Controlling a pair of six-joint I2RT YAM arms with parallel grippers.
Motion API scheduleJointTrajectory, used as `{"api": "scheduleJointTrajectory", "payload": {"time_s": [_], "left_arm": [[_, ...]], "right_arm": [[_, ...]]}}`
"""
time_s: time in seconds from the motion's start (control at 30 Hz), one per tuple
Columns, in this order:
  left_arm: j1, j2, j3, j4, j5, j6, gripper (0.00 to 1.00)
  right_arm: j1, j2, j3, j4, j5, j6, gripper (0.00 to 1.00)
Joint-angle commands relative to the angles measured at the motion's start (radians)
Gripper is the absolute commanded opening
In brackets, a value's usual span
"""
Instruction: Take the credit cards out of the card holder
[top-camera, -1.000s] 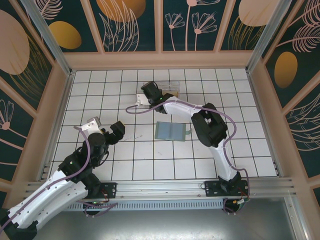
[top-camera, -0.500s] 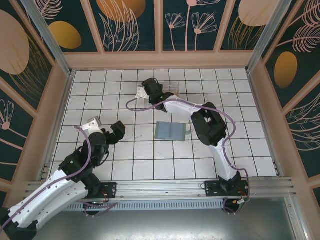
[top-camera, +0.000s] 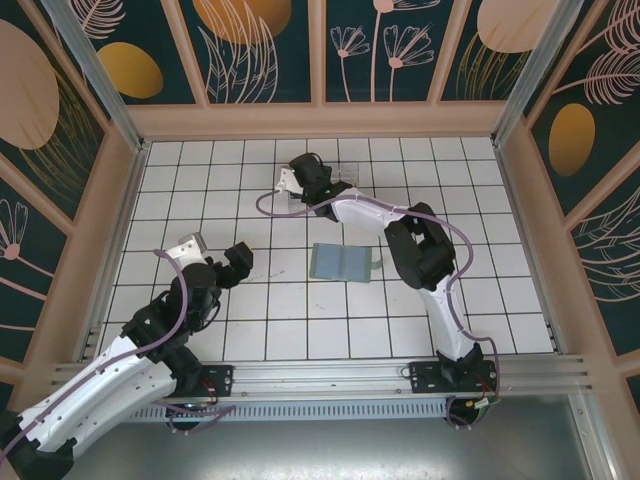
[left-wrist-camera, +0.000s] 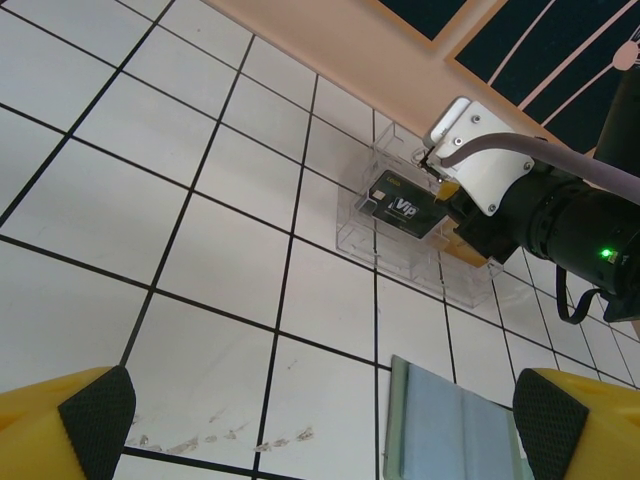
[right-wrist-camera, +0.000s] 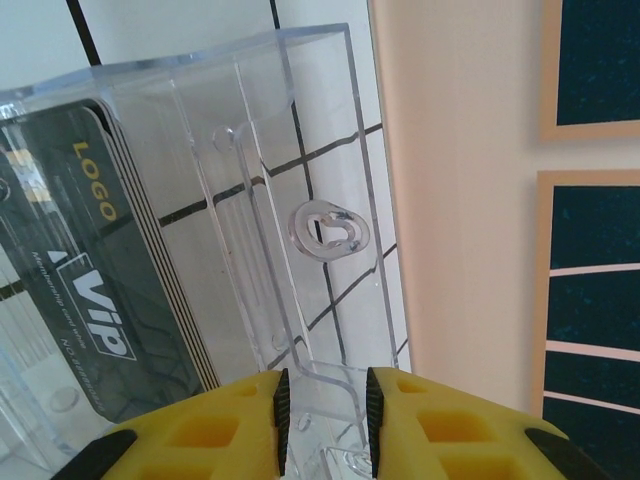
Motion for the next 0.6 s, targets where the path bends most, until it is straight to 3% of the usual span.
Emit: {"api": "scheduleJointTrajectory", "payload": {"time_s": [0.0,0.37,0.57], "left_arm": [[0.003,0.003,0.006,0.020,-0.002,0.015,0.99],[0.003,0.063,0.045,0.023,0.002,0.001,0.98],[0.012,0.246,0.127,0.005,0.019,-0.004,0.99]], "right_arm": [[-0.004,0.000,0.031,0.008,-0.008,0.047,0.30],[-0.018,-0.227,-0.044,-0.025,-0.042,0.279,0.33],[-0.084,-0.506,-0.289,0.024,-0.121,0.564,0.34]]}}
